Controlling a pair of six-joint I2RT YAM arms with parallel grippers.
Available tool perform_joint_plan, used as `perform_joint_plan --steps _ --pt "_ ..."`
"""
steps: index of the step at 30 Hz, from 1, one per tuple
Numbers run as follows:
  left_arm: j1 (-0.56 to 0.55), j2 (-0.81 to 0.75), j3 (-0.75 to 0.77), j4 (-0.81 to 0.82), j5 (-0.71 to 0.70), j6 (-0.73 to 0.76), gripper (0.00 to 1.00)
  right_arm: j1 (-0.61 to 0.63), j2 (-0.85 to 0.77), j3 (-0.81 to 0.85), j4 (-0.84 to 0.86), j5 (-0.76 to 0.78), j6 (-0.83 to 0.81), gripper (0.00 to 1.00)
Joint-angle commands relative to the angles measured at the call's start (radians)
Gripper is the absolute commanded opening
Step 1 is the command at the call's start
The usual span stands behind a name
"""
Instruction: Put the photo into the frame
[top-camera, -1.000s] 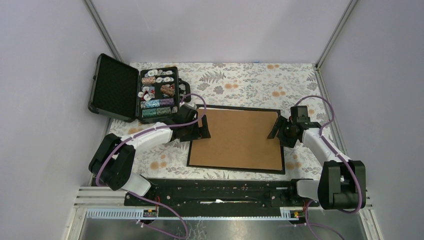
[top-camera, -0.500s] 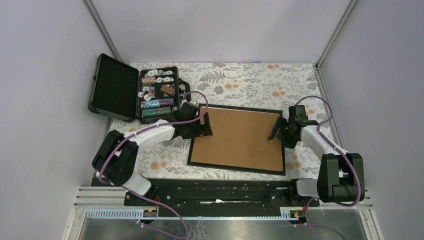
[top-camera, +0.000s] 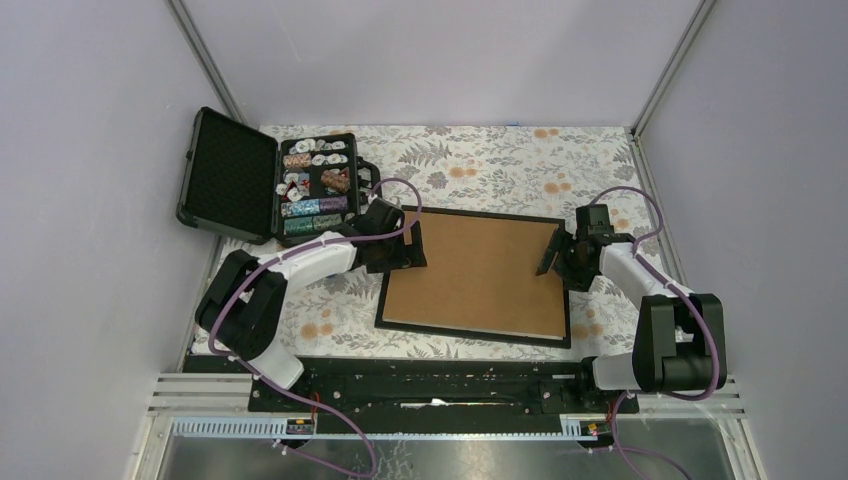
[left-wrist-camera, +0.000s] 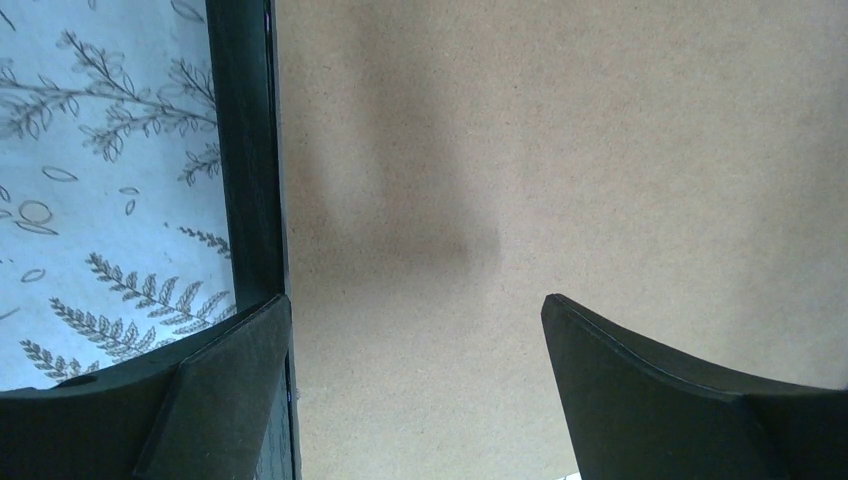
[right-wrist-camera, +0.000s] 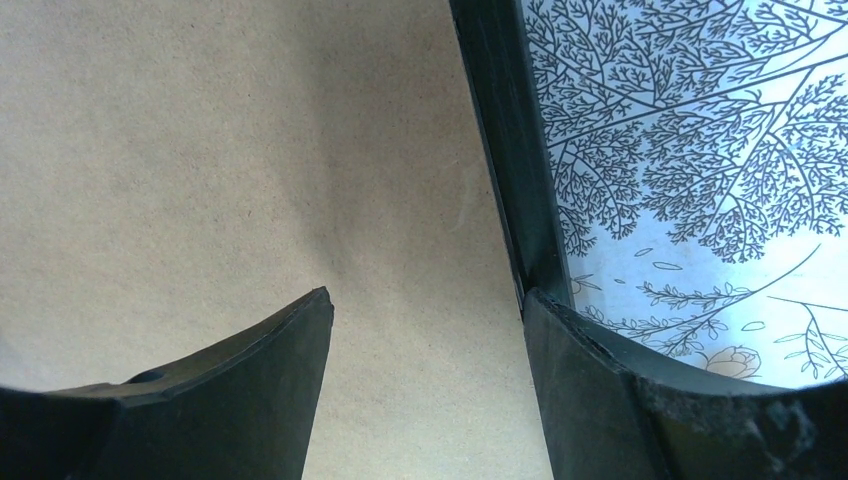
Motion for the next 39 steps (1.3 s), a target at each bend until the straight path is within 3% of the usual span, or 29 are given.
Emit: perform_joint_plan --steps 1,15,18,21,24,29,34,39 --pt "-0.003 0.008 0.095 0.026 -0.016 0.033 0.99 0.019 0.019 0.039 0.023 -0.019 -0.003 0.77" --pt "0.000 -0.063 0.107 -0.110 -0.118 0.071 0.99 0.020 -0.007 0.071 -0.038 0.060 -0.020 0.81" --pt "0.000 -0.103 0.104 -0.115 -0.096 0.072 0.99 0.020 -0.043 0.086 -0.071 0.084 -0.035 0.87" --pt "0.000 -0.140 0.084 -0.114 -0.073 0.067 0.99 0.019 -0.087 0.078 -0.076 -0.002 -0.061 0.95" --pt "0.001 -0.181 0.042 -0.099 -0.079 0.058 0.99 0.036 -0.121 0.050 -0.077 -0.108 -0.060 1.00" --pt "0.007 -0.241 -0.075 -0.037 -0.088 0.021 0.99 0.142 -0.150 -0.015 -0.026 -0.232 0.008 1.00" --pt "0.019 -0.270 -0.202 0.075 -0.019 -0.041 0.99 0.154 -0.134 -0.068 0.028 -0.260 0.031 1.00" --pt "0.008 -0.238 -0.247 0.153 0.067 -0.078 0.99 0.154 -0.105 -0.080 0.021 -0.177 0.009 1.00"
